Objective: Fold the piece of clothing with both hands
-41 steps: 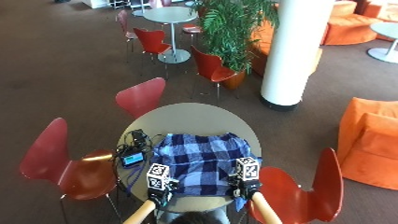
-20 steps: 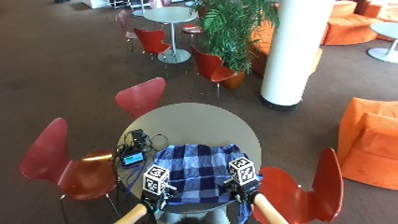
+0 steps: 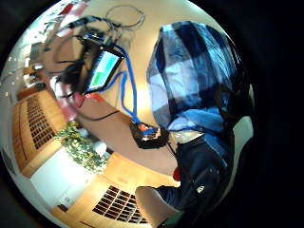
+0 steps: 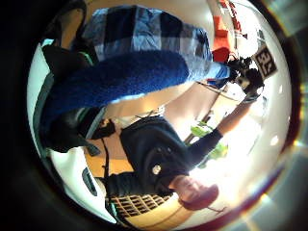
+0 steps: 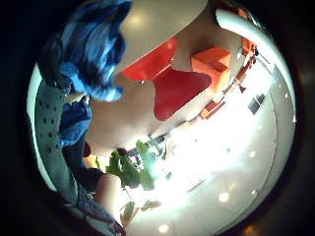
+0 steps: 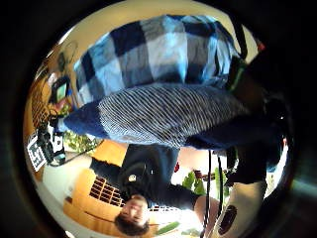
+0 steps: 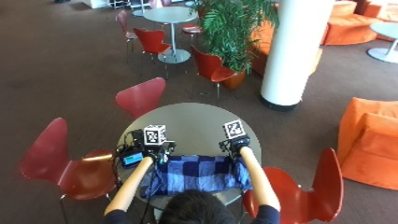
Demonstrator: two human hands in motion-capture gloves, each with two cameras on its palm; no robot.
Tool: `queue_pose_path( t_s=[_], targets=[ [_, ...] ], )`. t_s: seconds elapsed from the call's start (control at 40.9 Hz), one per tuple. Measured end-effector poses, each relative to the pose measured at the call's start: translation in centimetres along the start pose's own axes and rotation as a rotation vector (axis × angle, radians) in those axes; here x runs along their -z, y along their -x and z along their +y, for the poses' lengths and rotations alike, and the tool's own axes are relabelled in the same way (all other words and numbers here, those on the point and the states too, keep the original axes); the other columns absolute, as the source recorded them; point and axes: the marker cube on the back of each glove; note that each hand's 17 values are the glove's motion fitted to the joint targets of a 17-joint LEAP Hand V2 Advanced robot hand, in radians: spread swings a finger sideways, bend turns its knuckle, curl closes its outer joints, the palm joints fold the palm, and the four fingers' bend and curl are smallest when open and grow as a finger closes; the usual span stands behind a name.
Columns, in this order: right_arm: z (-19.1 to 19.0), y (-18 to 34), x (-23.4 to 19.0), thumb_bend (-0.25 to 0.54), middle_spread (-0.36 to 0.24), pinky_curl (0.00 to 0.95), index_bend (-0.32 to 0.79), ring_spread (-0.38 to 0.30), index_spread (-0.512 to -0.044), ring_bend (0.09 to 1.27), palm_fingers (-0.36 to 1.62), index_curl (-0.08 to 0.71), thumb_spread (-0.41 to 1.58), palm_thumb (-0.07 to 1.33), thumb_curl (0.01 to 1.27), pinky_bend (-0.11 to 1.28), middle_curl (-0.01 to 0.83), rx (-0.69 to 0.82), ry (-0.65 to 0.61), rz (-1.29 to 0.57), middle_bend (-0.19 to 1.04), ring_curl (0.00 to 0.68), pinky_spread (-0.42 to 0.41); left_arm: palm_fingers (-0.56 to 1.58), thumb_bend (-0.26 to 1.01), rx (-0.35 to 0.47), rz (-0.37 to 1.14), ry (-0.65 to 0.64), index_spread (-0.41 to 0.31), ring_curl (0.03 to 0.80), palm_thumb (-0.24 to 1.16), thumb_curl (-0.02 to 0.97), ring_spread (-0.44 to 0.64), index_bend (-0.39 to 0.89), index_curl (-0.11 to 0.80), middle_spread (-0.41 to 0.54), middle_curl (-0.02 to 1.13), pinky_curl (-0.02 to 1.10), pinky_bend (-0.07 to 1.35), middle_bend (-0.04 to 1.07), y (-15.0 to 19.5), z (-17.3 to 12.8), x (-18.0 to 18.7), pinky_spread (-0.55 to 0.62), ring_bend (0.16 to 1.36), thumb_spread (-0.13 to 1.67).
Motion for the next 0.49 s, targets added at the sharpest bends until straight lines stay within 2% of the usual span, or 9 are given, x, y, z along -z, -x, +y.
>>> queue_pose_path(
  t_s=[0.049, 0.122, 0.196, 0.269, 0.293, 0.342, 0.391, 0.416, 0.489],
  targets=[
    [-2.9, 0.7, 0.6, 0.001, -0.276, 0.390, 0.12, -0.302, -0.297, 0.54, 1.23, 0.397, 0.94, 1.08, 0.49, 0.68, 0.437, 0.002, -0.021, -0.005, 0.23, 0.420, -0.410, 1.29, -0.01, -0.015, 0.057, 0.002, -0.301, 0.408, 0.67, 0.306, -0.37, 0.15, 0.398, -0.335, 0.47, 0.43, 0.72, 0.41, -0.1, -2.0, -0.2, -0.45, 0.54, 1.09],
    [-7.5, 1.9, 1.0, -0.006, -0.281, 0.395, 0.11, -0.303, -0.305, 0.55, 1.22, 0.383, 0.95, 1.09, 0.49, 0.70, 0.437, 0.041, -0.136, -0.031, 0.21, 0.423, -0.410, 1.29, -0.02, 0.039, 0.115, 0.078, -0.300, 0.411, 0.68, 0.305, -0.37, 0.15, 0.395, -0.337, 0.48, 0.44, 0.73, 0.42, 0.2, -4.8, -1.4, -0.45, 0.54, 1.08],
    [-9.8, 2.1, 1.1, -0.011, -0.288, 0.407, 0.01, -0.302, -0.314, 0.58, 1.15, 0.335, 0.96, 1.10, 0.49, 0.74, 0.440, 0.008, -0.276, -0.080, 0.21, 0.434, -0.401, 1.28, -0.02, 0.107, 0.110, 0.059, -0.294, 0.413, 0.67, 0.303, -0.37, 0.15, 0.394, -0.338, 0.48, 0.44, 0.75, 0.42, 0.6, -6.5, -2.2, -0.45, 0.54, 1.08],
    [-9.6, 1.6, 0.8, -0.011, -0.264, 0.412, 0.01, -0.291, -0.323, 0.56, 0.94, 0.298, 0.99, 1.10, 0.48, 0.76, 0.416, -0.051, -0.393, -0.138, 0.13, 0.430, -0.378, 1.14, -0.02, 0.163, 0.085, -0.082, -0.278, 0.406, 0.67, 0.302, -0.34, 0.16, 0.398, -0.324, 0.49, 0.43, 0.69, 0.42, 1.1, -6.7, -1.8, -0.41, 0.50, 1.07],
    [-9.2, 1.4, 0.7, -0.016, -0.260, 0.417, 0.02, -0.286, -0.324, 0.57, 0.91, 0.296, 1.00, 1.09, 0.48, 0.76, 0.415, -0.071, -0.417, -0.161, 0.14, 0.440, -0.368, 1.05, -0.03, 0.164, 0.081, -0.140, -0.262, 0.409, 0.65, 0.299, -0.33, 0.14, 0.394, -0.308, 0.48, 0.43, 0.66, 0.37, 1.2, -6.5, -1.4, -0.40, 0.49, 1.07],
    [-8.4, 1.1, 0.5, -0.028, -0.236, 0.412, 0.05, -0.256, -0.326, 0.55, 0.83, 0.290, 1.06, 1.05, 0.46, 0.72, 0.412, -0.079, -0.460, -0.200, 0.15, 0.437, -0.316, 0.91, -0.04, 0.148, 0.082, -0.250, -0.241, 0.416, 0.62, 0.292, -0.29, 0.13, 0.390, -0.272, 0.47, 0.43, 0.64, 0.28, 1.1, -5.9, -0.6, -0.36, 0.48, 1.06],
    [-7.5, 0.8, 0.5, -0.037, -0.222, 0.407, 0.07, -0.241, -0.329, 0.54, 0.81, 0.281, 1.11, 1.00, 0.44, 0.70, 0.412, -0.061, -0.517, -0.232, 0.17, 0.434, -0.285, 0.87, -0.04, 0.126, 0.082, -0.344, -0.227, 0.421, 0.61, 0.291, -0.27, 0.13, 0.388, -0.251, 0.47, 0.44, 0.64, 0.23, 0.9, -5.1, 0.2, -0.34, 0.48, 1.06],
    [-7.0, 0.5, 0.5, -0.069, -0.212, 0.399, 0.08, -0.226, -0.330, 0.52, 0.80, 0.277, 1.13, 0.93, 0.42, 0.69, 0.411, -0.053, -0.545, -0.247, 0.18, 0.425, -0.261, 0.80, -0.04, 0.111, 0.078, -0.389, -0.217, 0.414, 0.59, 0.289, -0.24, 0.14, 0.390, -0.227, 0.45, 0.43, 0.64, 0.17, 0.8, -4.8, 0.5, -0.33, 0.46, 1.06],
    [-5.1, -0.3, -0.2, -0.080, -0.186, 0.386, 0.08, -0.195, -0.325, 0.49, 0.75, 0.265, 1.18, 0.81, 0.38, 0.66, 0.411, -0.040, -0.558, -0.288, 0.18, 0.414, -0.198, 0.76, -0.04, 0.050, 0.044, -0.532, -0.205, 0.407, 0.56, 0.285, -0.20, 0.14, 0.387, -0.189, 0.42, 0.43, 0.62, 0.12, 0.7, -5.5, 1.0, -0.30, 0.44, 1.06]
  ],
)
